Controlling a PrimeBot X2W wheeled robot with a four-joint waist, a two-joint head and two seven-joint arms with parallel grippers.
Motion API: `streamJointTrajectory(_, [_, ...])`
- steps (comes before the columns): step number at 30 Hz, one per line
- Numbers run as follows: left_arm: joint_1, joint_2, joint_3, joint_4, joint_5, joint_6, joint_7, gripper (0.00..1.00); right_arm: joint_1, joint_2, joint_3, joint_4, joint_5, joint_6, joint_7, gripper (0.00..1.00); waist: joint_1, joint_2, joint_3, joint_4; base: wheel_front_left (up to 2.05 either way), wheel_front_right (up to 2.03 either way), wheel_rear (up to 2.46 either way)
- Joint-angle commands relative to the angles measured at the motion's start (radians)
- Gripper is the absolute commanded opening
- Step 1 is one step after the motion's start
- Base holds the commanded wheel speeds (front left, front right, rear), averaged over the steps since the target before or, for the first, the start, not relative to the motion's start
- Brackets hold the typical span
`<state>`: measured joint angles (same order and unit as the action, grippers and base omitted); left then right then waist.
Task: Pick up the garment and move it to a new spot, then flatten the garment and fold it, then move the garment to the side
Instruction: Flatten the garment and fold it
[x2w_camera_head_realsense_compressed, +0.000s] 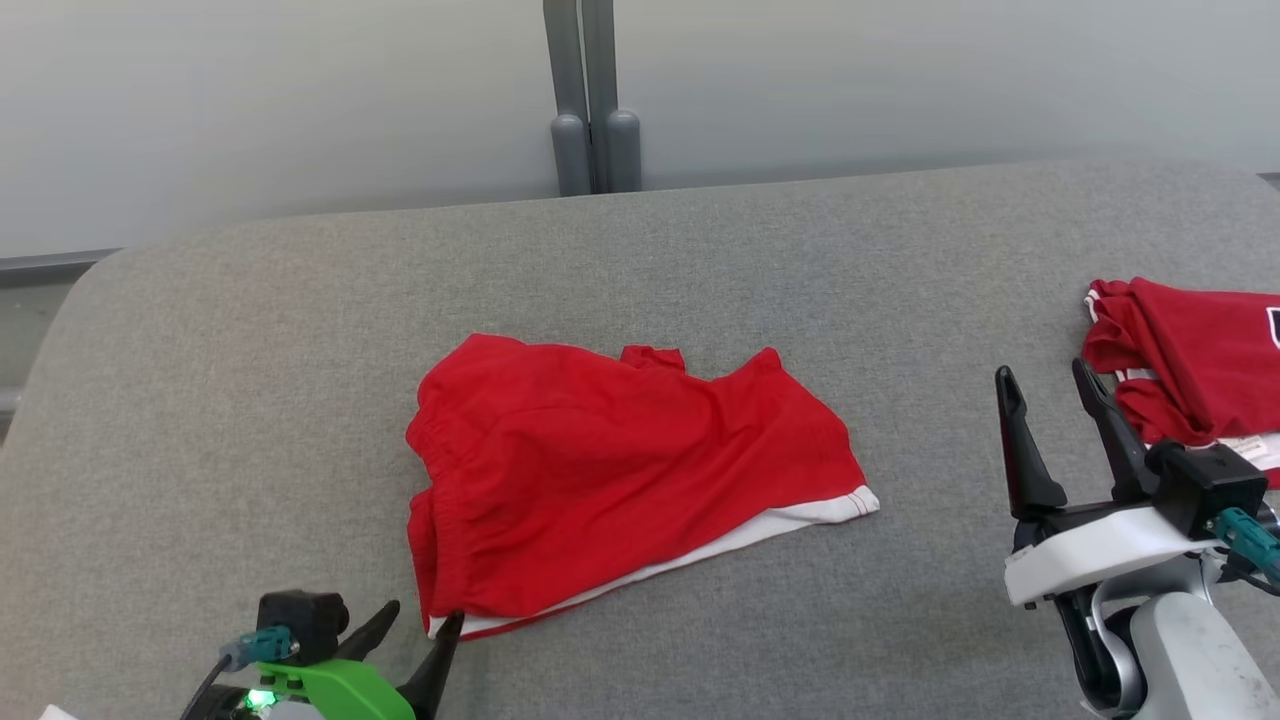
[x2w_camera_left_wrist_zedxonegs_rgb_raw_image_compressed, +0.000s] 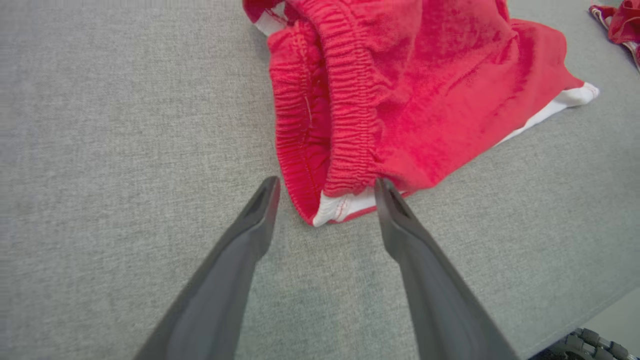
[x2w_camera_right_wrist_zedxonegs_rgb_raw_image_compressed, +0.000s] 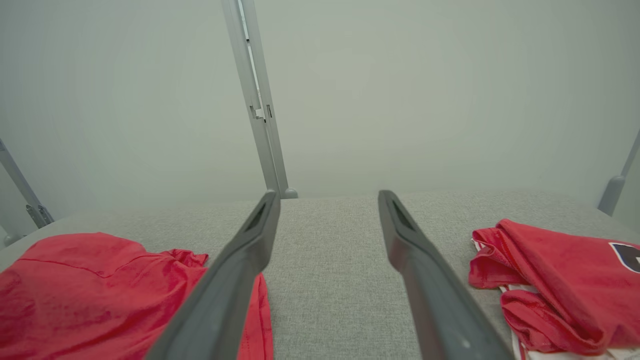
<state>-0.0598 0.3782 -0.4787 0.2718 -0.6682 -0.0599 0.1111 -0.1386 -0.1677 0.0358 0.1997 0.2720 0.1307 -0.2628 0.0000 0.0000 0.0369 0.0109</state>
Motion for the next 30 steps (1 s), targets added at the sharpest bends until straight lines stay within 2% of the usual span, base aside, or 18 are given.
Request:
streamJointTrajectory(1, [0.023,0.017,0.012,-0.012,0.003,0.015,-0.013,1.0,0.012,-0.002,0.001,0.004,-0.003,0.0,-0.002,1.0,0.0,0.0,-0.011,0.003,0.0,0.0,0.0])
streamJointTrajectory(8, [0.045,0.054,0.068,-0.13,0.068,0.11,-0.121,1.0,0.03,-0.001,0.002,0.009,0.003,0.0,-0.003,1.0,0.0,0.0,-0.037,0.01,0.0,0.0,0.0])
streamJointTrajectory(13, [0.062,0.042,0.118,-0.207,0.106,0.164,-0.263,1.0,0.041,0.005,0.022,0.01,0.004,0.0,-0.003,1.0,0.0,0.0,-0.051,0.009,0.0,0.0,0.0])
streamJointTrajectory(19, [0.086,0.014,0.175,-0.241,0.135,0.223,-0.353,1.0,0.058,0.004,0.062,0.02,0.013,0.0,-0.003,1.0,0.0,0.0,-0.063,0.0,0.0,0.0,0.0])
streamJointTrajectory(23, [0.113,-0.018,0.206,-0.235,0.144,0.227,-0.372,1.0,0.069,0.012,0.099,0.031,0.022,0.0,-0.003,1.0,0.0,0.0,-0.066,-0.006,0.0,0.0,0.0])
streamJointTrajectory(30, [0.123,-0.064,0.236,-0.233,0.175,0.195,-0.377,1.0,0.069,0.014,0.11,0.034,0.027,0.0,-0.002,1.0,0.0,0.0,-0.065,-0.005,0.0,0.0,0.0])
